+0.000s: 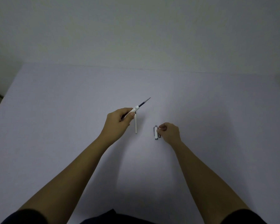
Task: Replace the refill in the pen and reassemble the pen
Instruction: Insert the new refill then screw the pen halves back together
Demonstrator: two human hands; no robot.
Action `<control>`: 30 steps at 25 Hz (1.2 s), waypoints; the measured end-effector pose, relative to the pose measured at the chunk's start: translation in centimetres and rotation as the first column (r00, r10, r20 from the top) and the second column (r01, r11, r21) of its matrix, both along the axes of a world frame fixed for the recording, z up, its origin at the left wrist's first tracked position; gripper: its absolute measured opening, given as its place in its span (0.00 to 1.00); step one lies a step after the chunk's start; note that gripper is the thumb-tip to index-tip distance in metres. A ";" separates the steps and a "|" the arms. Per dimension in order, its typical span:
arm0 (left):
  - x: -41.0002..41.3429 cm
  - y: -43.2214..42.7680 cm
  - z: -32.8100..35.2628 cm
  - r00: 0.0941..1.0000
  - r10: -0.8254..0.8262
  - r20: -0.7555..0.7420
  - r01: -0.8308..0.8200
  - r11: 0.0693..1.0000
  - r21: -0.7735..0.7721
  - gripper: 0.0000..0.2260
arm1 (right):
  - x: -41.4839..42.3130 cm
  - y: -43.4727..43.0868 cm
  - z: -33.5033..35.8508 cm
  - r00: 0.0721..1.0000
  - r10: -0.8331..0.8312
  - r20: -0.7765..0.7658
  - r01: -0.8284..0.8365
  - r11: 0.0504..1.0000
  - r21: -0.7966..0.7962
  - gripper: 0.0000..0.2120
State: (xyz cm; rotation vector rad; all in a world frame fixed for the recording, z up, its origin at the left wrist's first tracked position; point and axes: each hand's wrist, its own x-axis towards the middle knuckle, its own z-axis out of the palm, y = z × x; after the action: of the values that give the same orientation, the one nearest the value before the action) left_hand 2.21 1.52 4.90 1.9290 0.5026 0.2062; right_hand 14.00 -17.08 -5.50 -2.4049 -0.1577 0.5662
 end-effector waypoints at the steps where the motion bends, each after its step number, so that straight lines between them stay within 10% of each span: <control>1: 0.1 0.0 0.0 1.000 0.001 -0.002 -0.001 1.000 0.003 0.06 | 0.0 -0.1 -0.1 1.000 0.005 0.005 -0.005 1.000 -0.008 0.10; 10: -0.7 -0.4 0.0 0.999 -0.022 -0.023 0.023 0.999 0.046 0.06 | -0.2 -0.4 1.5 0.982 -0.167 -0.085 0.178 0.975 0.135 0.11; 14: -1.8 -0.6 -0.1 0.994 -0.095 -0.052 0.101 0.987 0.125 0.07 | -0.6 -0.6 5.1 0.883 -0.263 -0.388 0.462 0.630 0.624 0.07; 19: -2.4 -1.7 0.1 0.974 -0.213 -0.075 0.225 0.946 0.232 0.07 | -1.9 -1.1 8.7 0.846 -0.189 -0.498 0.532 0.335 0.778 0.04; 30: -3.1 -2.9 1.5 0.978 -0.208 -0.035 0.210 0.943 0.258 0.08 | -4.7 -0.7 11.3 0.894 -0.107 -0.434 0.443 0.349 0.826 0.04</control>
State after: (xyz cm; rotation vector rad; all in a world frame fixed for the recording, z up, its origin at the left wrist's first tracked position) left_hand -0.86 -1.37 6.37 2.2244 0.2816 0.1327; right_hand 9.31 -17.80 5.78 -1.1536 0.0868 0.4860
